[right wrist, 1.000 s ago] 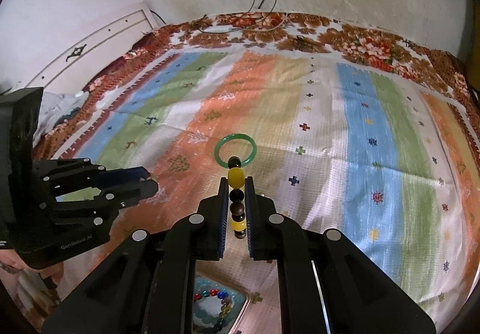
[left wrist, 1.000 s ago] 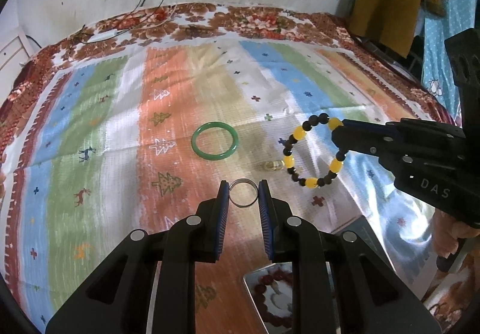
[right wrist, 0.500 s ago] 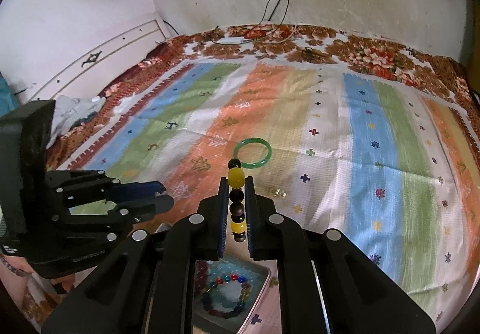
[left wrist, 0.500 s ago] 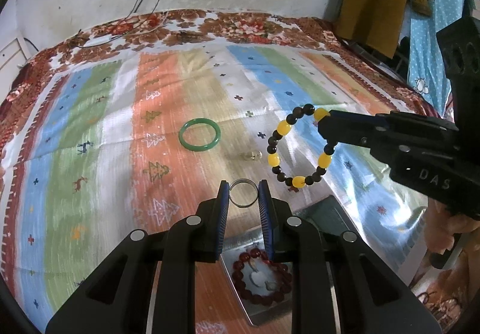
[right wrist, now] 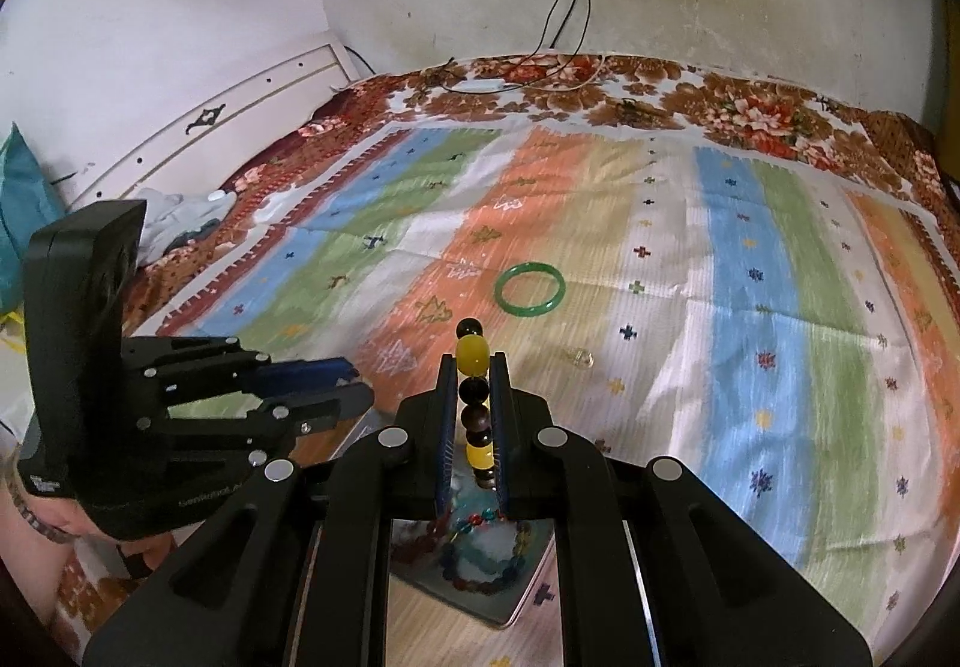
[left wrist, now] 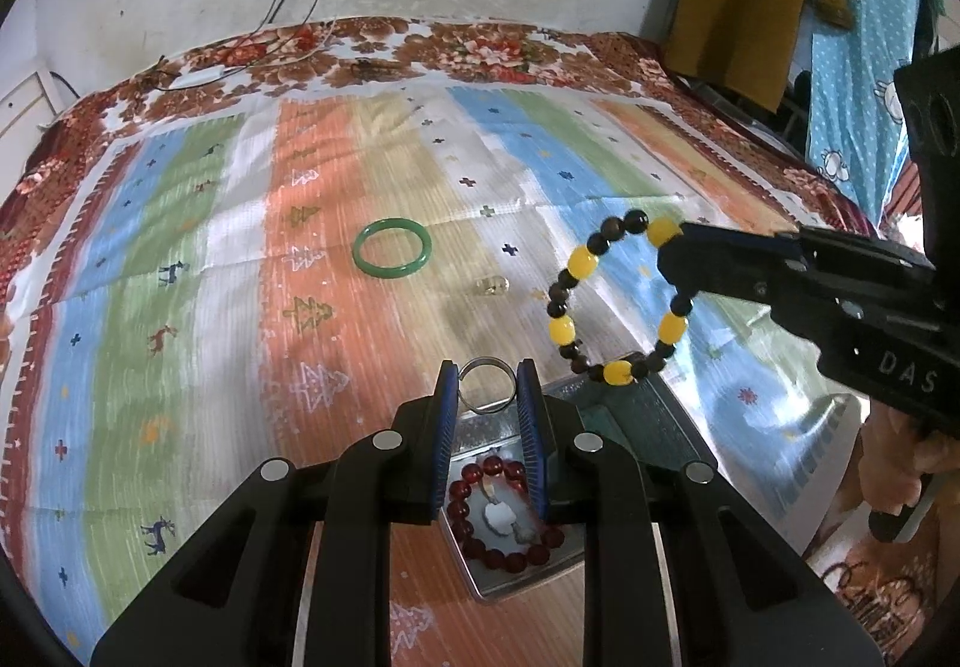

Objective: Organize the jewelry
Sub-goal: 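Carry the ring in the left tool and the bead bracelet in the right tool to the tin, then open the left tool over the tin while the right tool releases the bracelet into it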

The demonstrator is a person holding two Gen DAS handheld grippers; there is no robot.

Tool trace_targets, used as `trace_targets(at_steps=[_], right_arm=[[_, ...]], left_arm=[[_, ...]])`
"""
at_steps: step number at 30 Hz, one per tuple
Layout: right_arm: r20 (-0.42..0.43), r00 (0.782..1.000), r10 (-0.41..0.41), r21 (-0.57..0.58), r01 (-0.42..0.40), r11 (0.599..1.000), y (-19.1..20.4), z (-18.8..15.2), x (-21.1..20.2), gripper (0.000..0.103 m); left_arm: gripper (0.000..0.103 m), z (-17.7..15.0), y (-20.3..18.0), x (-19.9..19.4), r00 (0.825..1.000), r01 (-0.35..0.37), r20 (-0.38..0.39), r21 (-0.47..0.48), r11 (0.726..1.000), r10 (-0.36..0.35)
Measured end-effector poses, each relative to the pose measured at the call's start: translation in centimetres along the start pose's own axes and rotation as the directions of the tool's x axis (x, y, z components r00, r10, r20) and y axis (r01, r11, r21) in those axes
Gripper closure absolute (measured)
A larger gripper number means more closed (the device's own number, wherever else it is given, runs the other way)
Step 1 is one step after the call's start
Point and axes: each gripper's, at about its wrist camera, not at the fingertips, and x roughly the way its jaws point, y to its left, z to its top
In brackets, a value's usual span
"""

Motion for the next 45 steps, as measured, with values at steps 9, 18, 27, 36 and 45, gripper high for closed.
trace_targets(at_steps=[9, 18, 27, 36, 45], right_arm=[[-0.014, 1.0, 0.014, 0.004, -0.014, 1.0, 0.7, -1.7, -1.0, 0.092], [-0.035, 0.999, 0.028, -0.014, -0.028, 1.0, 1.6, -3.1, -1.7, 0.092], [-0.054, 0.998, 0.035, -0.019, -0.036, 0.999, 1.9, -3.8, -1.8, 0.091], [-0.08, 0.997, 0.013, 0.031, -0.011, 0.999, 0.4, -4.0, -1.5, 0.056], [-0.116, 0.993, -0.033, 0.046, 0.039, 0.998, -1.2, -3.9, -0.2, 0.055]], left_arm=[[0.084, -0.8, -0.6, -0.6, 1.0, 0.006, -0.006, -0.004, 1.0, -0.006], [0.083, -1.9, -1.2, -1.0, 1.0, 0.013, -0.019, -0.007, 1.0, -0.013], [0.081, -2.4, -1.4, -1.2, 0.999, 0.036, -0.035, -0.012, 0.999, -0.036], [0.051, -1.9, 0.2, -1.6, 1.0, 0.005, -0.015, -0.077, 0.997, -0.006], [0.046, -1.5, 3.1, -1.3, 0.999, -0.051, -0.026, -0.192, 0.98, 0.047]])
